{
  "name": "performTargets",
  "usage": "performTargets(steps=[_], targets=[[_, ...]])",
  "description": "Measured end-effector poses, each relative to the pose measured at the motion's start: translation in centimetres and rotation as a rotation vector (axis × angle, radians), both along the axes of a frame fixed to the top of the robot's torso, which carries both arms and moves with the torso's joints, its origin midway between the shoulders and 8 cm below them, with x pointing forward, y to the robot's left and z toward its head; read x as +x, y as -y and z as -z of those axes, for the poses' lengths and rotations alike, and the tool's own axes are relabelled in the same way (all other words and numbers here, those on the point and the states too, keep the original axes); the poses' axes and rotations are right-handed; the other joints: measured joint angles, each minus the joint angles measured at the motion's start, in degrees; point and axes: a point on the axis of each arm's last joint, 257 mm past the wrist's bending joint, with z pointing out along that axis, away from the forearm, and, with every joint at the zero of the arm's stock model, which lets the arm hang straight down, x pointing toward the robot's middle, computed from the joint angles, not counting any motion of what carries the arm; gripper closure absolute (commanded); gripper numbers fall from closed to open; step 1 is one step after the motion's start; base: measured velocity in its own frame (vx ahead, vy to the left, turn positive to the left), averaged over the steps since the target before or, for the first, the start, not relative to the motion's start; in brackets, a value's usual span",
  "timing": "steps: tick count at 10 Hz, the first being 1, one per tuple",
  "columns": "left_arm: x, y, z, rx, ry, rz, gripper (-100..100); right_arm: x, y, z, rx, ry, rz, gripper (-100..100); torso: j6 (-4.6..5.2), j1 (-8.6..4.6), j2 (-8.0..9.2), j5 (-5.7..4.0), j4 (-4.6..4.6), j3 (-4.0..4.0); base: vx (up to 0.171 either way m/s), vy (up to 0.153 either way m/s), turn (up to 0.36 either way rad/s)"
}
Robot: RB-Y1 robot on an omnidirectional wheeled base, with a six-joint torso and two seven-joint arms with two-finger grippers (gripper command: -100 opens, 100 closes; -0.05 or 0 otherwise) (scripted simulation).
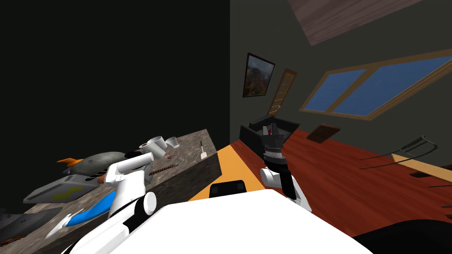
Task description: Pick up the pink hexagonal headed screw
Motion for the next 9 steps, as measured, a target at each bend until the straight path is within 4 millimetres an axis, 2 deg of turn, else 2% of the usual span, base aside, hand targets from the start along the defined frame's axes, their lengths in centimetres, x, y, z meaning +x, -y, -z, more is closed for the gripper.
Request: performTargets(steps=[6, 9], targets=[[-2.1, -0.2, 2.8, -0.117, -0.094, -0.066, -100, 0.0, 0.0, 0.0, 0.000, 0.000, 0.000, 0, 0.00, 0.08, -0.01, 0.03, -0.01, -0.01, 0.026, -0.055, -0.078], [-3.7, 0.5, 5.1, -0.208, -0.162, -0.105, -100, 0.0, 0.0, 0.0, 0.000, 0.000, 0.000, 0, -0.01, 0.00, -0.13, 0.01, -0.04, -0.08, 0.057, -0.068, -0.096]])
